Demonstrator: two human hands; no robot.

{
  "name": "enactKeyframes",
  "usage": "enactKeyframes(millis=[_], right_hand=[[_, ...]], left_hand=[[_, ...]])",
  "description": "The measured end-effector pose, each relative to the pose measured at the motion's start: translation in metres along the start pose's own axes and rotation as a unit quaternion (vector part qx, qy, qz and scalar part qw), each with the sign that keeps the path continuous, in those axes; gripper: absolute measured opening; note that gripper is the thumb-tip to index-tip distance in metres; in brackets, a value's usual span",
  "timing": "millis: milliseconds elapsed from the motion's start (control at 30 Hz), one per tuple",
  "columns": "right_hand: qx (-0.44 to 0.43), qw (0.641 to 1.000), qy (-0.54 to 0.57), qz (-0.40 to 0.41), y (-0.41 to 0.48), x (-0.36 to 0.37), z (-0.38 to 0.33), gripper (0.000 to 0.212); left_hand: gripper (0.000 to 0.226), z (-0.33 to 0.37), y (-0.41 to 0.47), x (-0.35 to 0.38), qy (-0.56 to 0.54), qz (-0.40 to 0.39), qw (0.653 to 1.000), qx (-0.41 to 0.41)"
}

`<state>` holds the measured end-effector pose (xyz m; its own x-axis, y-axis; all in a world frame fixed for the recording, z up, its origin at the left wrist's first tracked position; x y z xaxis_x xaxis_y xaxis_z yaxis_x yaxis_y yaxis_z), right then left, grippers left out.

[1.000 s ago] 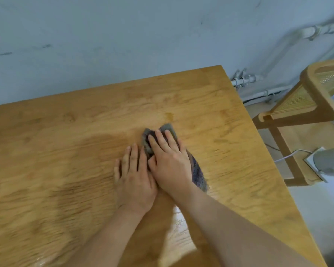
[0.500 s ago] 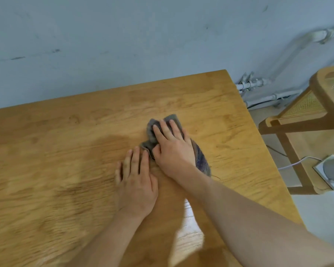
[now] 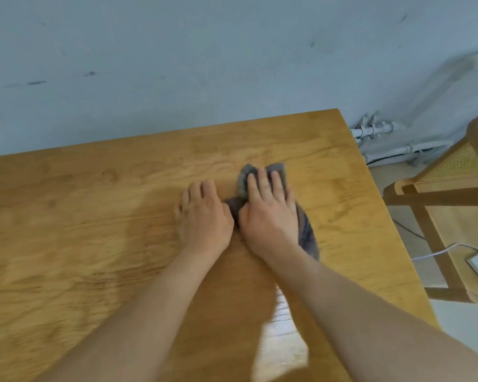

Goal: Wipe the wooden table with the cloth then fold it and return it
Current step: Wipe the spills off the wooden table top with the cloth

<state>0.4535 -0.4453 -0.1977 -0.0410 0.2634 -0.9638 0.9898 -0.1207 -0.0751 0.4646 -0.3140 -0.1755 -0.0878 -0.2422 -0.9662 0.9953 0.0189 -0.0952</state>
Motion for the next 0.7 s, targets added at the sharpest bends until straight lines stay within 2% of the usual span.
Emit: enactKeyframes(millis=[67, 167, 233, 333, 400, 433, 467, 567, 633, 700], right_hand=[[-0.087, 0.996, 0.006, -0.013, -0.008, 0.013, -0.041, 0.056], [-0.145, 0.989, 0.005, -0.006, 0.000, 0.005, -0.026, 0.057], [-0.104, 0.995, -0.004, 0.013, 0.019, -0.007, 0.018, 0.059], [0.040, 0.999, -0.017, 0.025, 0.047, -0.024, 0.079, 0.061], [0.100, 0.994, -0.027, 0.041, 0.052, -0.024, 0.076, 0.061], [0.101, 0.994, -0.020, 0.044, 0.053, -0.022, 0.060, 0.062], [0.070, 0.997, -0.011, 0.036, 0.053, -0.015, 0.036, 0.063], [-0.106, 0.994, -0.001, -0.014, 0.041, 0.009, -0.049, 0.061], [-0.177, 0.983, 0.002, -0.045, 0.041, 0.009, -0.059, 0.062], [-0.220, 0.975, -0.020, -0.034, 0.045, -0.001, -0.034, 0.063]], left_hand=[[0.036, -0.005, 0.012, -0.004, -0.025, 0.038, 0.999, 0.005], [0.041, -0.009, 0.010, 0.000, -0.006, 0.073, 0.995, 0.070], [0.045, -0.011, 0.011, 0.003, -0.003, 0.082, 0.994, 0.071], [0.049, -0.014, 0.012, 0.013, -0.009, 0.039, 0.998, 0.044], [0.052, -0.012, 0.015, 0.015, -0.005, 0.029, 0.999, 0.044], [0.052, -0.013, 0.015, 0.016, -0.001, 0.028, 0.999, 0.043], [0.052, -0.014, 0.015, 0.015, 0.002, 0.035, 0.998, 0.043], [0.055, -0.015, 0.014, 0.012, -0.012, 0.057, 0.997, 0.057], [0.057, -0.016, 0.013, 0.011, -0.017, 0.056, 0.997, 0.057], [0.054, -0.016, 0.013, 0.011, -0.014, 0.054, 0.997, 0.056]])
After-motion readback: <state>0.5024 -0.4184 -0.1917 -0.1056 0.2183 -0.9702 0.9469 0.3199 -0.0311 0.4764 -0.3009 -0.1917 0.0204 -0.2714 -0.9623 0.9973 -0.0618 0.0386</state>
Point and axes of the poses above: each hand's wrist, its own y-axis towards the middle knuckle, its own x-axis out of the palm, z = x × y, the point moved 9 cm from there along y, towards the middle knuckle, and after that the axes turned 3 degrees about x, right-handed, at the moved point
